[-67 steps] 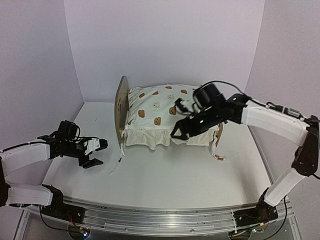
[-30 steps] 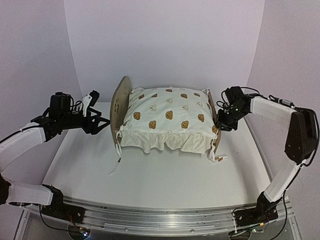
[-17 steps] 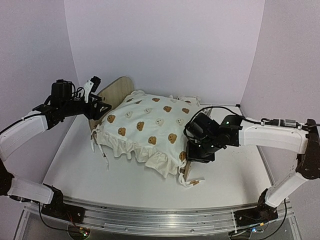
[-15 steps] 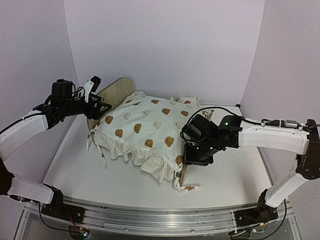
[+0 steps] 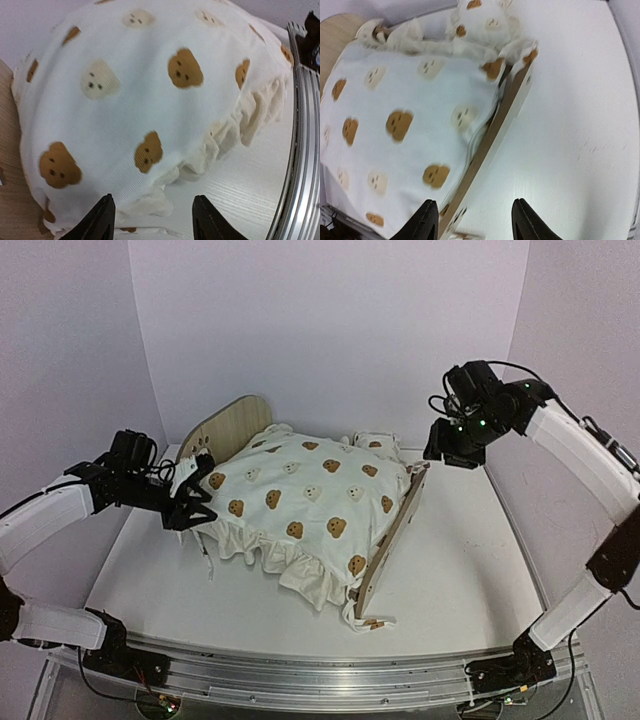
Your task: Set up the pet bed
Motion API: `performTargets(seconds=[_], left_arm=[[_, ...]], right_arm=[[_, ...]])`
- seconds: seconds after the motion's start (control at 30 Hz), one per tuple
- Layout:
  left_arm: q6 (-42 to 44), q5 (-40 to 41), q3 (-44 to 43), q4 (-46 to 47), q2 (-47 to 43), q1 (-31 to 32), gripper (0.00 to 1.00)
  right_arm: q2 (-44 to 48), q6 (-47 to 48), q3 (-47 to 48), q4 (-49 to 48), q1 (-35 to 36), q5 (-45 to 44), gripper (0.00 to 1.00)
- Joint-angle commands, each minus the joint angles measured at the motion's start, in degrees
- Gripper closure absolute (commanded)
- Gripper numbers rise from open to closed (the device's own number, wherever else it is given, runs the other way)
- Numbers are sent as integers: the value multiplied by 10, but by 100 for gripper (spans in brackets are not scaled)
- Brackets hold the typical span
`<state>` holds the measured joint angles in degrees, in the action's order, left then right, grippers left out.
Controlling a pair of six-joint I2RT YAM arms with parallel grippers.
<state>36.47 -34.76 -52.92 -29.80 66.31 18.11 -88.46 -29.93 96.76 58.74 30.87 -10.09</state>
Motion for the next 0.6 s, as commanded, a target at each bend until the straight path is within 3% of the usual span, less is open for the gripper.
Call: performTargets(seconds=[0.0,0.17,0.3,0.43,0.57], left_arm=[[139,48,60,-65,-14,6,52],[177,109,119,14,-11,9,52],[162,142,133,105,23,10,52],[140,175,134,213,72,10,53],[143,181,117,273,125,10,54]], right_arm=[[-158,159,136,12,-61,1,52],[-306,209,290,-2,-108,39,53],[-378,223,335,-13,-110,111,53],[-389,218,297,-18,-110,167,55],[-341,227,205,-36,-111,201,55]])
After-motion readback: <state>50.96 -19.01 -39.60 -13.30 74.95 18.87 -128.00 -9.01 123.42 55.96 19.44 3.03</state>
